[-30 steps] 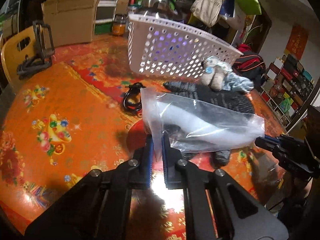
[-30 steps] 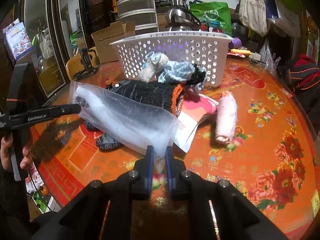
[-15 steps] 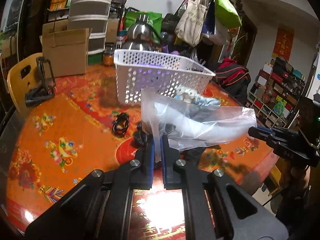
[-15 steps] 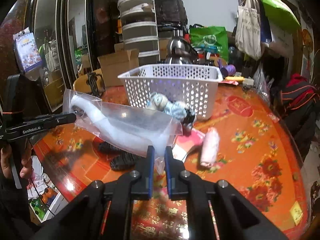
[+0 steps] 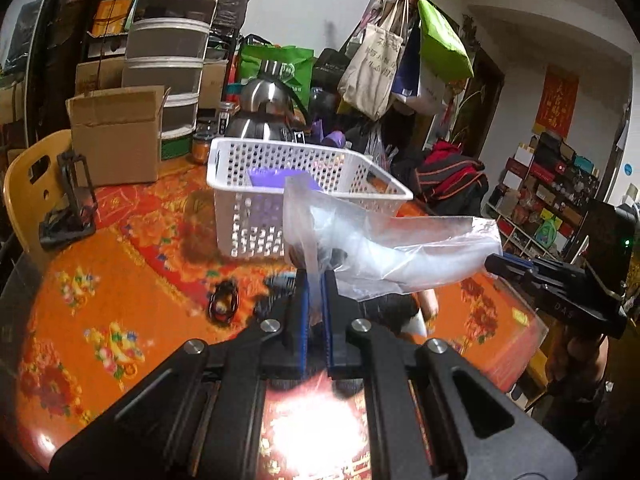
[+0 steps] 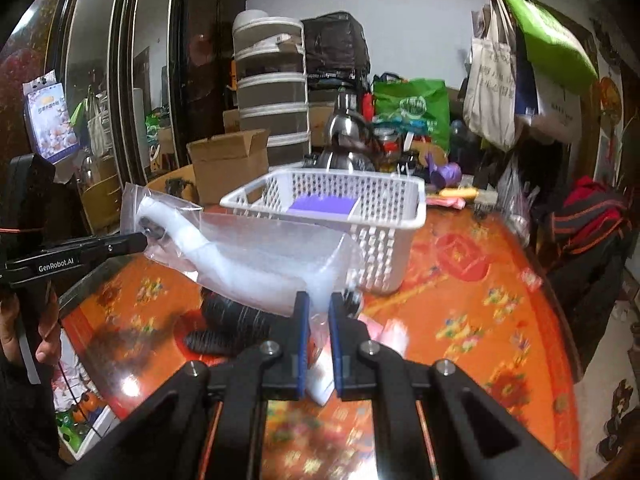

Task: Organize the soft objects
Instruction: 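Carry the clear plastic bag into the white basket and release it with both grippers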

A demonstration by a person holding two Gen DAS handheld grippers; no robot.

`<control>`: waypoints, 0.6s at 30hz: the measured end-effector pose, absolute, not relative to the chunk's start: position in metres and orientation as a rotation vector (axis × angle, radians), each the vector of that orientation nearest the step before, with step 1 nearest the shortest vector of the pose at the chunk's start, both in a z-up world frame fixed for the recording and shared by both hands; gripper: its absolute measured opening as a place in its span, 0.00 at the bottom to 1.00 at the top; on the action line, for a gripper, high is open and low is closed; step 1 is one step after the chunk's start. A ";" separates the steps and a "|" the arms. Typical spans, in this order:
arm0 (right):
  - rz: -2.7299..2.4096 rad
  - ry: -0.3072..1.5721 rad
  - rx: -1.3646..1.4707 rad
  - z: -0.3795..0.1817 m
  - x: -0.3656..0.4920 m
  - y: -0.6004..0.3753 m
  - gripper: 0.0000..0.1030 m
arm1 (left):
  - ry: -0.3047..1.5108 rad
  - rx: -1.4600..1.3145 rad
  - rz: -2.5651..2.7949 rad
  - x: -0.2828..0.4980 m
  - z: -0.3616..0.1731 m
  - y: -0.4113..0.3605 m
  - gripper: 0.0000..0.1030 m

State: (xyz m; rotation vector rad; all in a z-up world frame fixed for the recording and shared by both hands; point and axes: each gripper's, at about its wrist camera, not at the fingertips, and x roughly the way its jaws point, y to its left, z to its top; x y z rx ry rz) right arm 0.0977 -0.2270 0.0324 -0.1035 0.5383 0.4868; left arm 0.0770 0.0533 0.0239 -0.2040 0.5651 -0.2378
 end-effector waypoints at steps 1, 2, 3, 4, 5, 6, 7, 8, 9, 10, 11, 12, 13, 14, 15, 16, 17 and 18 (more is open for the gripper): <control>0.483 0.531 -0.108 0.038 0.102 -0.226 0.07 | 0.561 -0.204 -0.239 0.082 0.029 0.053 0.05; 0.481 0.526 -0.112 0.042 0.106 -0.226 0.07 | 0.560 -0.202 -0.239 0.087 0.033 0.052 0.05; 0.478 0.520 -0.114 0.048 0.111 -0.225 0.07 | 0.557 -0.201 -0.238 0.093 0.038 0.052 0.05; 0.476 0.516 -0.115 0.053 0.117 -0.225 0.07 | 0.552 -0.199 -0.236 0.100 0.044 0.052 0.05; 0.476 0.515 -0.115 0.057 0.123 -0.224 0.07 | 0.551 -0.203 -0.236 0.108 0.050 0.053 0.05; 0.475 0.513 -0.111 0.062 0.130 -0.224 0.07 | 0.550 -0.208 -0.240 0.115 0.055 0.054 0.05; 0.471 0.511 -0.106 0.069 0.140 -0.223 0.07 | 0.550 -0.209 -0.241 0.125 0.062 0.055 0.05; 0.466 0.511 -0.105 0.073 0.148 -0.222 0.07 | 0.550 -0.213 -0.237 0.137 0.069 0.057 0.05; 0.464 0.515 -0.099 0.078 0.157 -0.221 0.07 | 0.551 -0.218 -0.235 0.147 0.075 0.058 0.05; 0.465 0.522 -0.092 0.083 0.171 -0.219 0.07 | 0.557 -0.219 -0.231 0.158 0.080 0.060 0.05; 0.461 0.527 -0.091 0.086 0.181 -0.218 0.07 | 0.563 -0.224 -0.223 0.170 0.084 0.062 0.05; 0.455 0.536 -0.091 0.088 0.192 -0.216 0.07 | 0.570 -0.236 -0.217 0.183 0.088 0.065 0.05; 0.450 0.553 -0.095 0.088 0.209 -0.213 0.07 | 0.583 -0.248 -0.219 0.197 0.091 0.068 0.05; 0.445 0.566 -0.099 0.088 0.222 -0.210 0.07 | 0.589 -0.248 -0.211 0.210 0.094 0.069 0.05; 0.437 0.581 -0.104 0.087 0.236 -0.207 0.07 | 0.598 -0.249 -0.200 0.221 0.095 0.071 0.05; 0.427 0.593 -0.111 0.085 0.245 -0.205 0.07 | 0.613 -0.261 -0.199 0.236 0.095 0.073 0.05; 0.414 0.611 -0.121 0.081 0.260 -0.201 0.07 | 0.626 -0.263 -0.197 0.248 0.095 0.074 0.05; 0.408 0.626 -0.128 0.077 0.269 -0.199 0.07 | 0.634 -0.262 -0.188 0.257 0.094 0.075 0.05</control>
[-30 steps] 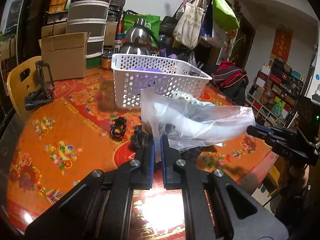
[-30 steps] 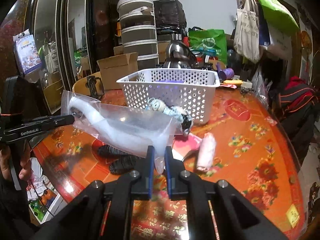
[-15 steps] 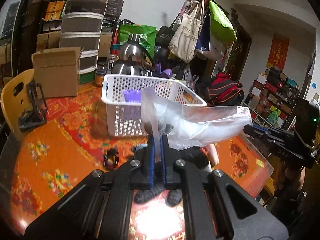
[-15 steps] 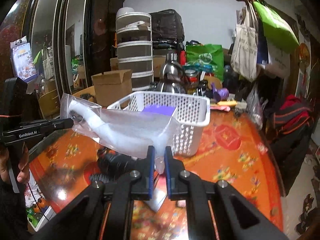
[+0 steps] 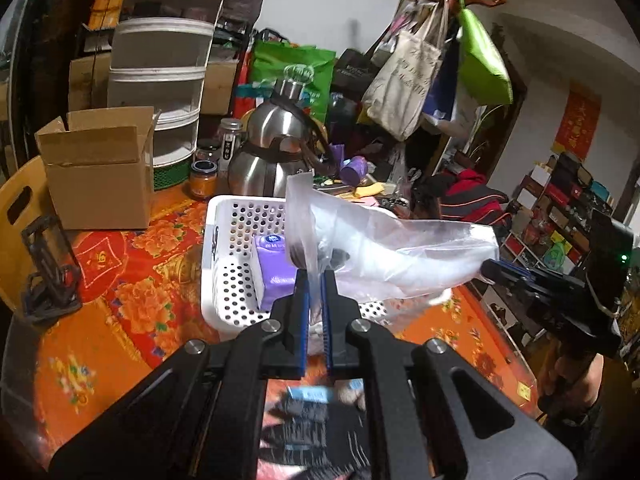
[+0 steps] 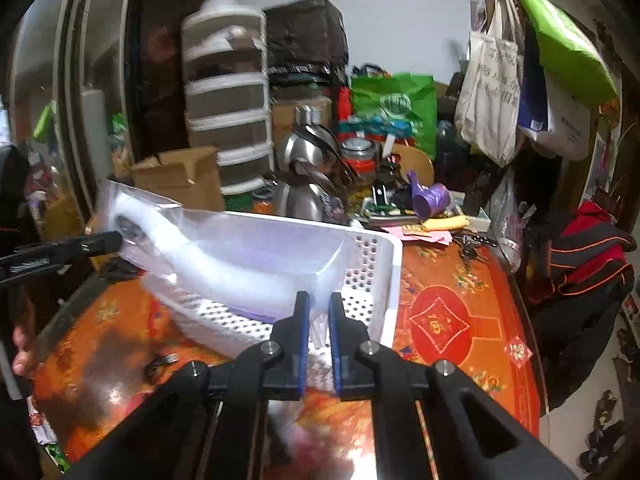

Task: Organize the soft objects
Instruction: 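Carry the clear plastic bag into the white basket and release it with both grippers, then grasp the pink-white rolled sock with the right gripper while the left gripper grasps the black cable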

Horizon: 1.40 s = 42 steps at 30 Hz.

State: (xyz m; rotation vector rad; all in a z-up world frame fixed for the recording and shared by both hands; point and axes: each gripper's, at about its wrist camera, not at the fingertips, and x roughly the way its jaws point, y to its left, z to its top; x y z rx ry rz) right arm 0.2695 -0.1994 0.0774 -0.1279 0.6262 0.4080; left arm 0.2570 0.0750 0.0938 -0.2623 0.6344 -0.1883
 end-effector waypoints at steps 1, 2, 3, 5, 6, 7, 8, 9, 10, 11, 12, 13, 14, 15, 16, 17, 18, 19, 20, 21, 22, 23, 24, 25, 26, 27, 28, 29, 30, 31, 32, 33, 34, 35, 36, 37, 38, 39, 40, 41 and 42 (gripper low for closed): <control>0.402 0.653 -0.130 0.072 0.285 -0.197 0.07 | 0.654 -0.257 -0.175 0.271 0.092 0.075 0.05; 0.401 0.669 -0.129 0.067 0.294 -0.196 0.07 | 0.665 -0.253 -0.173 0.279 0.089 0.074 0.05; 0.395 0.686 -0.133 0.062 0.304 -0.194 0.07 | 0.680 -0.245 -0.162 0.289 0.085 0.072 0.05; 0.384 0.705 -0.144 0.053 0.318 -0.192 0.07 | 0.715 -0.231 -0.146 0.306 0.076 0.069 0.05; 0.379 0.718 -0.151 0.048 0.325 -0.190 0.07 | 0.725 -0.226 -0.142 0.312 0.070 0.066 0.05; 0.378 0.731 -0.152 0.042 0.329 -0.190 0.07 | 0.739 -0.216 -0.134 0.319 0.065 0.065 0.05; 0.377 0.743 -0.153 0.039 0.333 -0.190 0.07 | 0.752 -0.215 -0.129 0.326 0.059 0.064 0.05; 0.376 0.756 -0.153 0.035 0.337 -0.190 0.07 | 0.760 -0.213 -0.128 0.329 0.054 0.063 0.05; 0.371 0.763 -0.152 0.032 0.341 -0.189 0.07 | 0.771 -0.213 -0.125 0.334 0.048 0.062 0.05; 0.370 0.765 -0.154 0.029 0.343 -0.189 0.07 | 0.784 -0.211 -0.121 0.339 0.042 0.061 0.05; 0.371 0.769 -0.156 0.027 0.344 -0.189 0.07 | 0.792 -0.207 -0.116 0.342 0.037 0.061 0.05; 0.374 0.779 -0.158 0.023 0.346 -0.188 0.07 | 0.798 -0.204 -0.110 0.344 0.031 0.062 0.05; 0.375 0.786 -0.164 0.020 0.347 -0.186 0.07 | 0.805 -0.202 -0.105 0.344 0.026 0.062 0.05; 0.373 0.794 -0.174 0.017 0.348 -0.185 0.07 | 0.815 -0.197 -0.100 0.345 0.021 0.062 0.05; 0.371 0.802 -0.183 0.013 0.350 -0.183 0.07 | 0.825 -0.192 -0.095 0.349 0.016 0.061 0.05; 0.374 0.806 -0.189 0.010 0.351 -0.182 0.07 | 0.829 -0.182 -0.088 0.349 0.012 0.059 0.05; 0.373 0.812 -0.197 0.007 0.352 -0.180 0.07 | 0.832 -0.172 -0.083 0.348 0.009 0.059 0.05; 0.371 0.814 -0.206 0.005 0.352 -0.179 0.07 | 0.840 -0.161 -0.078 0.350 0.005 0.058 0.05; 0.370 0.815 -0.212 0.003 0.353 -0.178 0.07 | 0.844 -0.158 -0.073 0.352 0.001 0.058 0.05; 0.369 0.818 -0.218 0.000 0.353 -0.176 0.07 | 0.847 -0.156 -0.069 0.350 0.000 0.058 0.05; 0.368 0.820 -0.224 -0.001 0.354 -0.175 0.07 | 0.850 -0.149 -0.061 0.352 -0.004 0.057 0.05; 0.366 0.819 -0.234 -0.003 0.353 -0.174 0.07 | 0.850 -0.146 -0.058 0.352 -0.005 0.056 0.05; 0.361 0.816 -0.242 -0.004 0.353 -0.172 0.07 | 0.851 -0.144 -0.057 0.353 -0.006 0.056 0.07; 0.357 0.809 -0.244 -0.004 0.352 -0.172 0.09 | 0.852 -0.139 -0.044 0.353 -0.007 0.056 0.13; 0.343 0.797 -0.242 -0.003 0.351 -0.173 0.13 | 0.849 -0.137 -0.033 0.353 -0.007 0.057 0.16; 0.340 0.790 -0.225 -0.002 0.351 -0.175 0.16 | 0.846 -0.136 -0.028 0.352 -0.007 0.057 0.25; 0.346 0.787 -0.209 0.000 0.350 -0.177 0.29 | 0.843 -0.137 -0.027 0.351 -0.007 0.058 0.33; 0.350 0.782 -0.196 0.001 0.349 -0.178 0.47 | 0.836 -0.136 -0.021 0.349 -0.006 0.060 0.37; 0.344 0.763 -0.194 0.004 0.346 -0.179 0.54 | 0.829 -0.134 -0.019 0.347 -0.005 0.061 0.42; 0.338 0.750 -0.197 0.006 0.344 -0.178 0.62 | 0.815 -0.135 -0.021 0.344 -0.003 0.061 0.46; 0.337 0.739 -0.199 0.008 0.341 -0.178 0.65 | 0.803 -0.137 -0.020 0.341 -0.001 0.063 0.50; 0.344 0.738 -0.195 0.009 0.340 -0.178 0.66 | 0.795 -0.140 -0.020 0.339 0.000 0.064 0.59; 0.350 0.740 -0.189 0.010 0.339 -0.178 0.68 | 0.782 -0.145 -0.023 0.336 0.002 0.064 0.68; 0.350 0.743 -0.188 0.010 0.339 -0.177 0.70 | 0.767 -0.148 -0.027 0.334 0.003 0.065 0.71; 0.344 0.744 -0.195 0.010 0.338 -0.175 0.70 | 0.761 -0.147 -0.027 0.332 0.004 0.065 0.75; 0.341 0.744 -0.199 0.010 0.338 -0.174 0.70 | 0.758 -0.144 -0.025 0.332 0.004 0.064 0.75; 0.343 0.745 -0.198 0.010 0.338 -0.173 0.71 | 0.760 -0.143 -0.025 0.332 0.004 0.063 0.75; 0.348 0.747 -0.194 0.010 0.337 -0.173 0.71 | 0.765 -0.143 -0.028 0.332 0.004 0.062 0.75; 0.348 0.749 -0.191 0.010 0.337 -0.173 0.72 | 0.766 -0.142 -0.028 0.331 0.004 0.061 0.75; 0.348 0.751 -0.185 0.010 0.336 -0.173 0.72 | 0.765 -0.138 -0.027 0.330 0.005 0.060 0.75; 0.348 0.749 -0.178 0.011 0.335 -0.174 0.72 | 0.764 -0.134 -0.026 0.329 0.005 0.059 0.75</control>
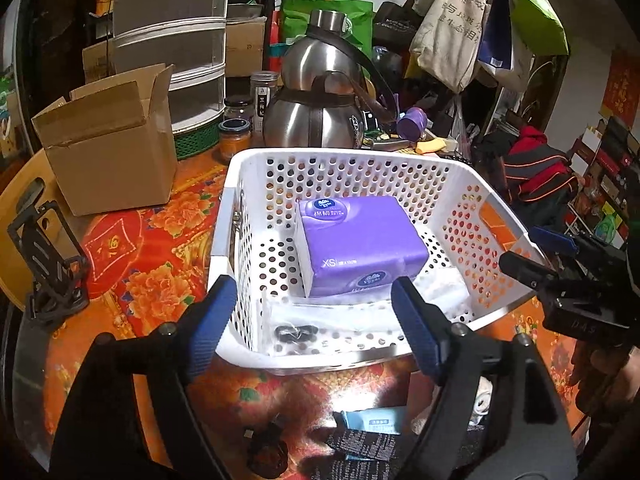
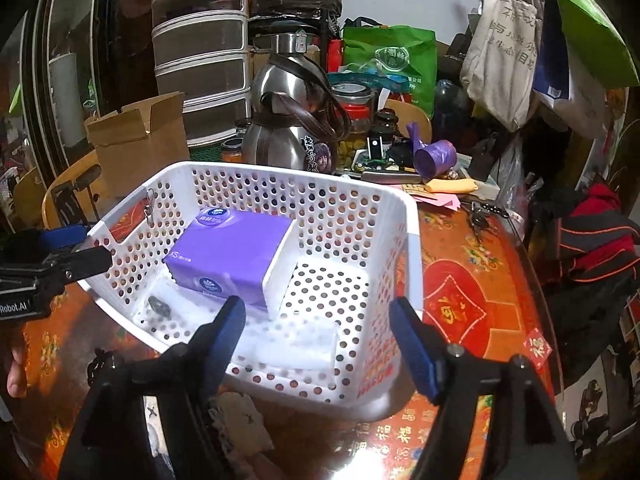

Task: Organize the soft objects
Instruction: 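Grasp the pink-white rolled sock with the right gripper while the left gripper grasps the black cable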

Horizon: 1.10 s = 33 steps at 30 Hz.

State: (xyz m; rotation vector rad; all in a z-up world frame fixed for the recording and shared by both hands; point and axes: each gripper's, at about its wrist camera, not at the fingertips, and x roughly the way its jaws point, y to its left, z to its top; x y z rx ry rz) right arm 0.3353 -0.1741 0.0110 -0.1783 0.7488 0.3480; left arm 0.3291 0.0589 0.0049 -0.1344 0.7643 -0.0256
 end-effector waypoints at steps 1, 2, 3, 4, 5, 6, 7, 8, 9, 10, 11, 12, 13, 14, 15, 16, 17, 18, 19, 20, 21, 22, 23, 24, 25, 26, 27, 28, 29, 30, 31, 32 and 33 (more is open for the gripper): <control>0.352 0.747 -0.171 0.011 0.333 -0.176 0.72 | 0.758 -0.131 -0.022 0.326 0.006 0.058 0.75; 0.355 0.746 -0.165 0.011 0.332 -0.177 0.72 | 0.755 -0.131 -0.022 0.324 0.007 0.058 0.75; 0.354 0.747 -0.158 0.012 0.330 -0.179 0.73 | 0.746 -0.132 -0.026 0.320 0.008 0.057 0.75; 0.353 0.749 -0.154 0.012 0.329 -0.180 0.73 | 0.741 -0.131 -0.024 0.318 0.010 0.057 0.75; 0.356 0.746 -0.148 0.013 0.326 -0.182 0.73 | 0.736 -0.129 -0.019 0.315 0.011 0.058 0.75; 0.356 0.743 -0.143 0.014 0.323 -0.184 0.73 | 0.732 -0.130 -0.021 0.311 0.012 0.058 0.75; 0.353 0.741 -0.141 0.015 0.321 -0.185 0.73 | 0.728 -0.134 -0.029 0.306 0.014 0.058 0.76; 0.356 0.733 -0.135 0.017 0.316 -0.188 0.73 | 0.724 -0.136 -0.034 0.302 0.015 0.058 0.76; 0.362 0.729 -0.132 0.019 0.313 -0.189 0.73 | 0.721 -0.134 -0.033 0.297 0.017 0.058 0.76; 0.364 0.724 -0.132 0.020 0.309 -0.191 0.73 | 0.719 -0.129 -0.029 0.292 0.018 0.057 0.76; 0.362 0.722 -0.133 0.022 0.306 -0.192 0.73 | 0.718 -0.124 -0.030 0.286 0.019 0.056 0.76; 0.363 0.719 -0.129 0.024 0.301 -0.194 0.73 | 0.722 -0.120 -0.029 0.280 0.020 0.055 0.76; 0.364 0.717 -0.125 0.024 0.298 -0.195 0.73 | 0.721 -0.119 -0.027 0.275 0.021 0.055 0.76; 0.367 0.714 -0.114 0.026 0.291 -0.199 0.73 | 0.717 -0.118 -0.024 0.268 0.023 0.055 0.76; 0.372 0.707 -0.103 0.027 0.285 -0.203 0.73 | 0.708 -0.117 -0.022 0.258 0.024 0.057 0.76; 0.382 0.696 -0.091 0.027 0.274 -0.209 0.73 | 0.701 -0.116 -0.022 0.250 0.025 0.058 0.76; 0.389 0.690 -0.085 0.026 0.265 -0.214 0.73 | 0.693 -0.113 -0.019 0.239 0.025 0.060 0.76; 0.390 0.688 -0.080 0.024 0.257 -0.220 0.73 | 0.691 -0.111 -0.014 0.231 0.024 0.063 0.77; 0.383 0.691 -0.070 0.021 0.247 -0.226 0.73 | 0.695 -0.112 0.002 0.220 0.021 0.066 0.78; 0.373 0.700 -0.054 0.016 0.236 -0.235 0.73 | 0.700 -0.118 0.016 0.210 0.017 0.070 0.78; 0.371 0.703 -0.042 0.011 0.228 -0.241 0.73 | 0.702 -0.128 0.026 0.200 0.012 0.074 0.79; 0.374 0.705 -0.031 0.004 0.217 -0.247 0.73 | 0.704 -0.138 0.033 0.189 0.004 0.078 0.80; 0.376 0.715 -0.023 -0.006 0.207 -0.253 0.73 | 0.710 -0.144 0.039 0.182 -0.004 0.082 0.80; 0.378 0.733 -0.027 -0.016 0.198 -0.256 0.73 | 0.724 -0.154 0.052 0.174 -0.015 0.087 0.80; 0.378 0.744 -0.034 -0.023 0.193 -0.258 0.73 | 0.740 -0.163 0.060 0.171 -0.025 0.091 0.80; 0.373 0.756 -0.039 -0.032 0.187 -0.260 0.73 | 0.756 -0.169 0.065 0.170 -0.035 0.094 0.80; 0.373 0.764 -0.039 -0.039 0.183 -0.262 0.73 | 0.768 -0.175 0.065 0.172 -0.043 0.097 0.80; 0.374 0.786 -0.030 -0.048 0.181 -0.264 0.72 | 0.787 -0.185 0.065 0.174 -0.052 0.100 0.80; 0.369 0.799 -0.024 -0.054 0.181 -0.266 0.67 | 0.808 -0.193 0.067 0.177 -0.061 0.102 0.80; 0.365 0.810 -0.021 -0.059 0.182 -0.266 0.62 | 0.822 -0.197 0.067 0.179 -0.067 0.102 0.80; 0.366 0.827 -0.018 -0.065 0.184 -0.266 0.53 | 0.829 -0.197 0.065 0.182 -0.072 0.102 0.80; 0.366 0.846 -0.018 -0.071 0.186 -0.265 0.45 | 0.838 -0.193 0.065 0.185 -0.077 0.100 0.80; 0.361 0.861 -0.023 -0.075 0.188 -0.264 0.43 | 0.849 -0.190 0.070 0.187 -0.083 0.100 0.80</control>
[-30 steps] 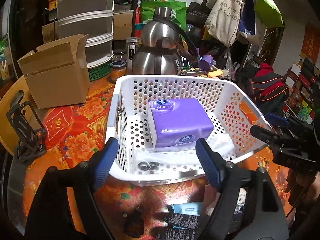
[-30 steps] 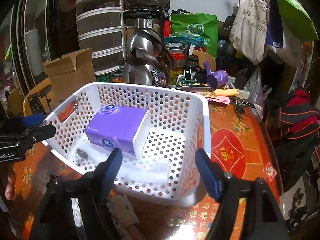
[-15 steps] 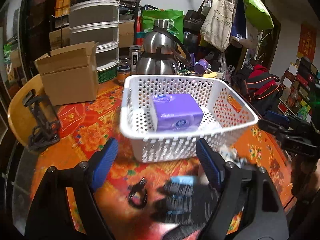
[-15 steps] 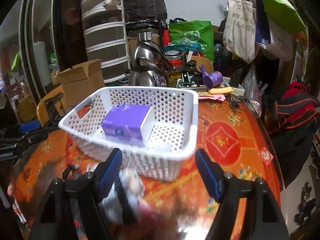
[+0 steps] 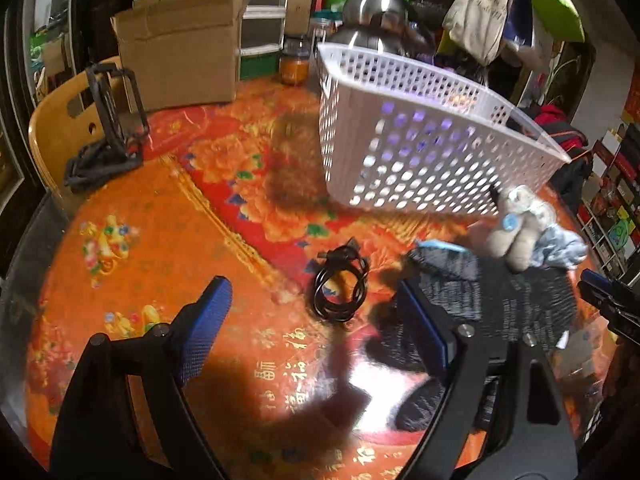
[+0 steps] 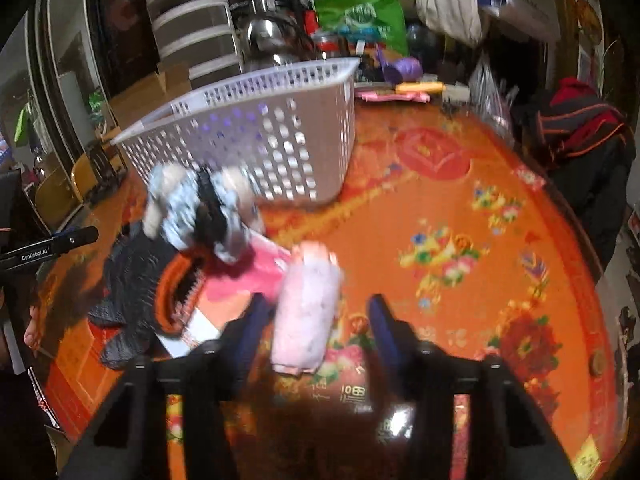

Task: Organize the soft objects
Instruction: 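Grasp the pink-white rolled sock with the right gripper while the left gripper grasps the black cable, then lower the sock and cable into the white basket and open both grippers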

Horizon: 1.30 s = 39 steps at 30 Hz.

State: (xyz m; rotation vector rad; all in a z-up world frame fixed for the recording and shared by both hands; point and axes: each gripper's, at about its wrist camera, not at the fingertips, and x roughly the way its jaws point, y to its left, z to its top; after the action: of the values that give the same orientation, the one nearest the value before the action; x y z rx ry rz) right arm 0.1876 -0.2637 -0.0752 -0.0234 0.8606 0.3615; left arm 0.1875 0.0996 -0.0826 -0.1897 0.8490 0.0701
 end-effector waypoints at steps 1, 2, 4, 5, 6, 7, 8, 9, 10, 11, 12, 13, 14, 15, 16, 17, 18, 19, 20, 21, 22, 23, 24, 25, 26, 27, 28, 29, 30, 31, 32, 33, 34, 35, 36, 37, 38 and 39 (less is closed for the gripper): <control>0.368 0.868 -0.023 -0.078 0.189 -0.263 0.42 | 0.857 -0.189 0.072 0.190 -0.086 0.099 0.80; 0.374 0.871 -0.023 -0.080 0.190 -0.262 0.42 | 0.861 -0.192 0.071 0.194 -0.090 0.098 0.80; 0.379 0.875 -0.023 -0.083 0.192 -0.260 0.42 | 0.872 -0.194 0.064 0.197 -0.097 0.098 0.80; 0.383 0.879 -0.027 -0.085 0.193 -0.258 0.42 | 0.875 -0.192 0.062 0.200 -0.099 0.097 0.80; 0.385 0.883 -0.028 -0.085 0.195 -0.257 0.42 | 0.878 -0.188 0.059 0.202 -0.101 0.096 0.80; 0.386 0.888 -0.026 -0.087 0.197 -0.257 0.40 | 0.882 -0.179 0.053 0.202 -0.103 0.094 0.80; 0.390 0.896 -0.022 -0.090 0.198 -0.257 0.36 | 0.887 -0.175 0.051 0.206 -0.104 0.092 0.80; 0.387 0.900 -0.020 -0.092 0.199 -0.257 0.35 | 0.892 -0.169 0.047 0.207 -0.106 0.090 0.80; 0.391 0.898 -0.014 -0.093 0.199 -0.258 0.35 | 0.895 -0.165 0.047 0.208 -0.107 0.089 0.80; 0.395 0.895 -0.010 -0.092 0.198 -0.259 0.34 | 0.898 -0.163 0.047 0.209 -0.108 0.089 0.80; 0.393 0.892 -0.016 -0.092 0.197 -0.258 0.34 | 0.901 -0.162 0.049 0.210 -0.110 0.089 0.80; 0.392 0.891 -0.023 -0.092 0.198 -0.258 0.34 | 0.904 -0.161 0.052 0.210 -0.110 0.089 0.80; 0.388 0.888 -0.034 -0.091 0.197 -0.257 0.33 | 0.905 -0.156 0.054 0.211 -0.111 0.089 0.80; 0.384 0.886 -0.043 -0.091 0.197 -0.255 0.33 | 0.906 -0.151 0.060 0.212 -0.112 0.088 0.80; 0.376 0.884 -0.051 -0.091 0.196 -0.254 0.33 | 0.908 -0.147 0.063 0.213 -0.113 0.088 0.79; 0.368 0.881 -0.054 -0.090 0.196 -0.254 0.33 | 0.911 -0.143 0.065 0.215 -0.115 0.088 0.79; 0.365 0.879 -0.054 -0.090 0.196 -0.253 0.33 | 0.914 -0.142 0.068 0.218 -0.116 0.088 0.76; 0.364 0.877 -0.051 -0.090 0.196 -0.254 0.32 | 0.918 -0.142 0.072 0.220 -0.117 0.088 0.71; 0.364 0.874 -0.045 -0.089 0.196 -0.254 0.32 | 0.928 -0.143 0.074 0.223 -0.119 0.087 0.70; 0.363 0.871 -0.039 -0.088 0.196 -0.255 0.32 | 0.925 -0.135 0.082 0.223 -0.120 0.086 0.66; 0.363 0.869 -0.037 -0.088 0.197 -0.256 0.32 | 0.925 -0.127 0.090 0.225 -0.120 0.085 0.60; 0.364 0.867 -0.035 -0.088 0.197 -0.256 0.32 | 0.924 -0.126 0.093 0.226 -0.120 0.084 0.59; 0.365 0.866 -0.035 -0.088 0.196 -0.256 0.32 | 0.922 -0.127 0.098 0.228 -0.120 0.084 0.57; 0.364 0.862 -0.034 -0.087 0.196 -0.257 0.32 | 0.922 -0.128 0.101 0.229 -0.119 0.084 0.48; 0.363 0.860 -0.034 -0.087 0.196 -0.257 0.32 | 0.920 -0.125 0.104 0.229 -0.119 0.083 0.40; 0.363 0.859 -0.034 -0.086 0.196 -0.257 0.32 | 0.914 -0.121 0.101 0.229 -0.118 0.082 0.31; 0.362 0.858 -0.033 -0.086 0.196 -0.258 0.32 | 0.909 -0.125 0.094 0.228 -0.118 0.082 0.31; 0.363 0.857 -0.030 -0.086 0.196 -0.258 0.31 | 0.908 -0.135 0.084 0.227 -0.118 0.082 0.31; 0.364 0.856 -0.028 -0.086 0.196 -0.258 0.31 | 0.901 -0.150 0.072 0.226 -0.117 0.083 0.31; 0.365 0.855 -0.025 -0.086 0.195 -0.259 0.31 | 0.892 -0.159 0.065 0.223 -0.115 0.084 0.31; 0.365 0.852 -0.024 -0.085 0.195 -0.259 0.31 | 0.878 -0.165 0.062 0.220 -0.114 0.085 0.31; 0.363 0.850 -0.024 -0.085 0.195 -0.259 0.31 | 0.859 -0.168 0.063 0.216 -0.111 0.085 0.31; 0.361 0.844 -0.022 -0.084 0.194 -0.259 0.31 | 0.837 -0.172 0.062 0.212 -0.108 0.085 0.31; 0.359 0.839 -0.021 -0.083 0.193 -0.260 0.31 | 0.820 -0.179 0.057 0.209 -0.106 0.086 0.31; 0.358 0.834 -0.020 -0.083 0.193 -0.260 0.31 | 0.802 -0.185 0.056 0.205 -0.103 0.087 0.31; 0.358 0.831 -0.019 -0.083 0.192 -0.260 0.31 | 0.787 -0.187 0.059 0.202 -0.101 0.088 0.31; 0.360 0.825 -0.017 -0.082 0.192 -0.261 0.30 | 0.776 -0.188 0.061 0.200 -0.099 0.088 0.31; 0.360 0.820 -0.015 -0.081 0.191 -0.261 0.30 | 0.766 -0.187 0.061 0.198 -0.097 0.088 0.31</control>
State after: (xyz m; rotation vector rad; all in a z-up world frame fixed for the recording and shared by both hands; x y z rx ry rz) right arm 0.1908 -0.2612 -0.0812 -0.0151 0.8196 0.3603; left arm 0.1978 0.0877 -0.0967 -0.1870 0.7655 0.0609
